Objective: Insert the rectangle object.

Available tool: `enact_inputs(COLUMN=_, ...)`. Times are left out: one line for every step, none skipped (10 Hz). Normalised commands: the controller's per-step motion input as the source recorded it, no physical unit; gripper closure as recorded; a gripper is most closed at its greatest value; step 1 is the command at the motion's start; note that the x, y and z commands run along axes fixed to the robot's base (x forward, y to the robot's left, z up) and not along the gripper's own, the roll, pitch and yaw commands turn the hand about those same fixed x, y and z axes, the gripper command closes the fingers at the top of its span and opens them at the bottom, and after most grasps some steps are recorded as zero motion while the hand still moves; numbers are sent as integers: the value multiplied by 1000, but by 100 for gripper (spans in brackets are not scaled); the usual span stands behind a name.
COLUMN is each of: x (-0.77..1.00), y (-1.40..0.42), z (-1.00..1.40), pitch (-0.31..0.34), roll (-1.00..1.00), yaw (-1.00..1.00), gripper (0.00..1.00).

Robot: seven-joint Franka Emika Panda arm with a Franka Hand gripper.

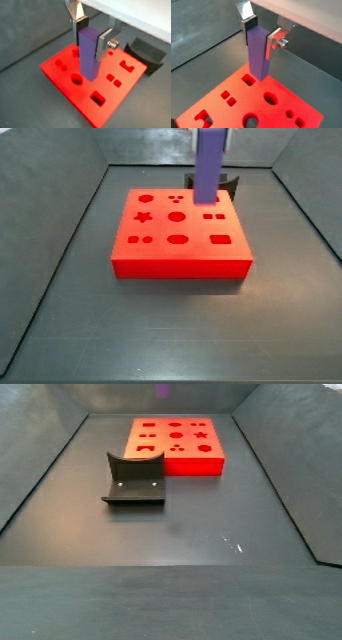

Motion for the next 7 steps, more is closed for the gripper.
enact_inputs(x=889, y=-26, z=-614, pitch=-113, roll=0, yaw=0, gripper=100)
enact_inputs(x=894, y=0, z=-591, pitch=-134, roll=0, yaw=0, gripper=100)
enact_inputs(x=1000, y=-37, z=-397, pitch=-101, roll=0, yaw=0, gripper=100)
enact_inputs(x=1000, y=-40, z=-317, pitch=-40, roll=93, yaw=0, gripper=100)
enact_inputs(x=854, y=-140, z=-306, pitch=0, roll=309, yaw=0, gripper=100)
enact_inputs(x=651, y=-146, z=-269, pitch=41, roll=389, yaw=0, gripper=100)
enact_inputs(x=543, y=-123, z=-240, pitch=71, roll=410, yaw=9, gripper=100)
